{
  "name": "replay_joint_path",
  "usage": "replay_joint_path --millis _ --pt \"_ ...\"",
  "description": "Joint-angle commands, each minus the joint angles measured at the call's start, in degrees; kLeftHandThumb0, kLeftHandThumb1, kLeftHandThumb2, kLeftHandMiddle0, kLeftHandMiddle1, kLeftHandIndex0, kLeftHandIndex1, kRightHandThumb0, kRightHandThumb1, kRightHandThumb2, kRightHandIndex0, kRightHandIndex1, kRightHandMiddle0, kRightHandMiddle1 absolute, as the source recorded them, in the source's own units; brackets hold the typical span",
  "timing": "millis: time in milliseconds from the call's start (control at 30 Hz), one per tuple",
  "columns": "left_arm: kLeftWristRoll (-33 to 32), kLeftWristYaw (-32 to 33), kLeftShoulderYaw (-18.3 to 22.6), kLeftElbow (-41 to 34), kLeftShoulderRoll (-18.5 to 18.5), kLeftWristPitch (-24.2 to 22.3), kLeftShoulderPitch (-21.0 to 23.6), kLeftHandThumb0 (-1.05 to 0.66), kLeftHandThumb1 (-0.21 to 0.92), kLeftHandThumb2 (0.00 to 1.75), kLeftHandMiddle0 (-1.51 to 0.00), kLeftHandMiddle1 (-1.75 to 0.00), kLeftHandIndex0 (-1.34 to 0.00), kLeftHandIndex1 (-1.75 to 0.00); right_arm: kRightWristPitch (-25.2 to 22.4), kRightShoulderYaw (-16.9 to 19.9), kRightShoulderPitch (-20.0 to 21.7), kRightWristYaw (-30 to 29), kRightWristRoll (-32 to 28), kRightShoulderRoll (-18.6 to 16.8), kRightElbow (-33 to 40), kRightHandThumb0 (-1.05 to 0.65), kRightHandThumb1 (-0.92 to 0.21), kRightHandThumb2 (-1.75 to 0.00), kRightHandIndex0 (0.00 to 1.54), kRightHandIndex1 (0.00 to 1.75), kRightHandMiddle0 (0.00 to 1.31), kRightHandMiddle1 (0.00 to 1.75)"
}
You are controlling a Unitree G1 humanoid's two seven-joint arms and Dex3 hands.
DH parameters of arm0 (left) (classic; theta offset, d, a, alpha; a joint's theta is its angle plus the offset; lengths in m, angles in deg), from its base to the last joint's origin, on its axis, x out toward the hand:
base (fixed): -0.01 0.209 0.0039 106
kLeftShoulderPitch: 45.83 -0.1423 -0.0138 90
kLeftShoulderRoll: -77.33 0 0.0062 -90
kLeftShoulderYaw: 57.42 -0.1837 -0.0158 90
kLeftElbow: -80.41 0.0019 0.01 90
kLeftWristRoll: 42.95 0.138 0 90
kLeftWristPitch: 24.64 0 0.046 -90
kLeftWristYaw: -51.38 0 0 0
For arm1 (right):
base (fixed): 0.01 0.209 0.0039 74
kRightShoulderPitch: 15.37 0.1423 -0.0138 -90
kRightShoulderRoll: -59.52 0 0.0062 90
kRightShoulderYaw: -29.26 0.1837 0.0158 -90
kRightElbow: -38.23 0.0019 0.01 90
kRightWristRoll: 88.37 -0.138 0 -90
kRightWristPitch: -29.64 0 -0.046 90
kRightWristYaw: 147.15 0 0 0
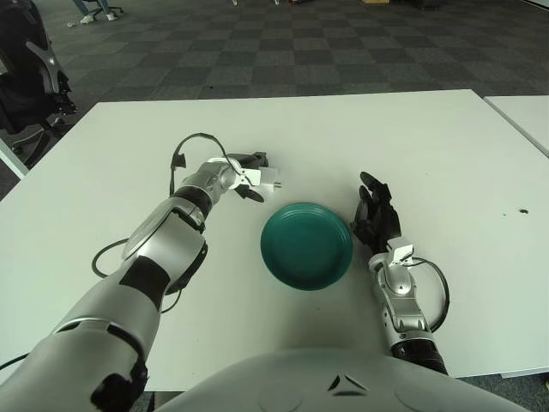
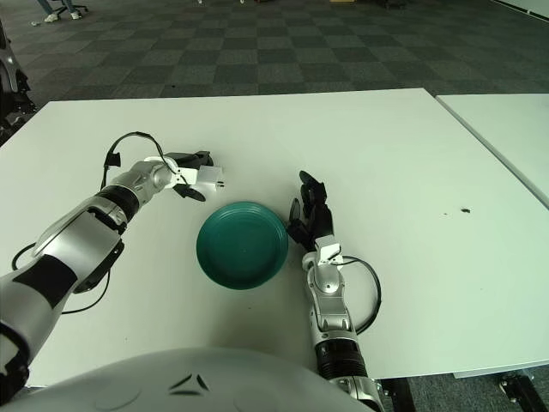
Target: Put the charger into the plate.
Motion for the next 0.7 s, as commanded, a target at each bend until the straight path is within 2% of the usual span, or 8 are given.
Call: replay_joint_path --millis 0,300,333,367,400,467,533,667 --pt "-0.07 -2.04 -0.11 0.95 -1.07 -0.47 -2.13 -0.94 0.92 0.38 -0.27 -0.03 0.0 -0.81 -4.52 0.45 -5.49 0.39 -0.54 0.17 -5.85 -0.89 -0.92 -0.84 0.22 0.0 0.0 0.57" --pt "-1.03 -0.89 0.25 1.58 -3.14 -3.0 -3.72 -0.93 0.92 0.42 -0.36 -0.06 0.0 -0.82 -4.55 0.41 -5.68 0.43 -0.54 0.29 -5.55 -0.89 -0.92 -0.84 0.22 0.0 0.0 0.56" --pt "-1.24 0.43 0.52 1.71 -3.37 -3.59 -4.11 -0.91 0.92 0.42 -0.42 -0.11 0.0 -0.91 -4.54 0.43 -5.69 0.44 -0.58 0.29 -5.54 -0.88 -0.92 -0.84 0.22 0.0 0.0 0.56" --pt "-1.37 1.32 0.72 1.79 -3.5 -3.98 -4.35 -0.87 0.92 0.42 -0.41 -0.41 0.0 -1.09 -4.53 0.45 -5.69 0.44 -0.6 0.29 -5.53 -0.88 -0.92 -0.84 0.23 0.0 0.0 0.56" --pt "-1.58 2.6 1.03 1.74 -3.6 -4.31 -4.51 -0.86 0.92 0.42 -0.39 -0.55 0.0 -1.16 -4.51 0.47 -5.7 0.43 -0.61 0.31 -5.53 -0.88 -0.92 -0.84 0.23 0.0 0.0 0.57" --pt "-1.75 3.8 1.34 1.65 -3.68 -4.55 -4.57 -0.78 0.92 0.4 -0.36 -1.14 -0.03 -1.45 -4.5 0.48 -5.72 0.42 -0.61 0.33 -5.52 -0.88 -0.92 -0.84 0.23 0.0 0.0 0.57" --pt "-2.01 6.08 1.88 1.64 -3.93 -4.99 -4.84 -0.73 0.92 0.39 -0.37 -1.41 -0.08 -1.58 -4.48 0.52 -5.65 0.4 -0.59 0.39 -5.64 -0.88 -0.92 -0.84 0.23 0.0 0.0 0.57" --pt "-3.05 8.96 3.48 1.68 -4.4 -5.35 -5.36 -0.47 0.71 0.77 -0.53 -1.68 -0.31 -1.71 -4.68 0.55 -5.52 0.5 -0.63 0.52 -5.75 -0.87 -0.92 -0.84 0.22 0.0 0.0 0.55"
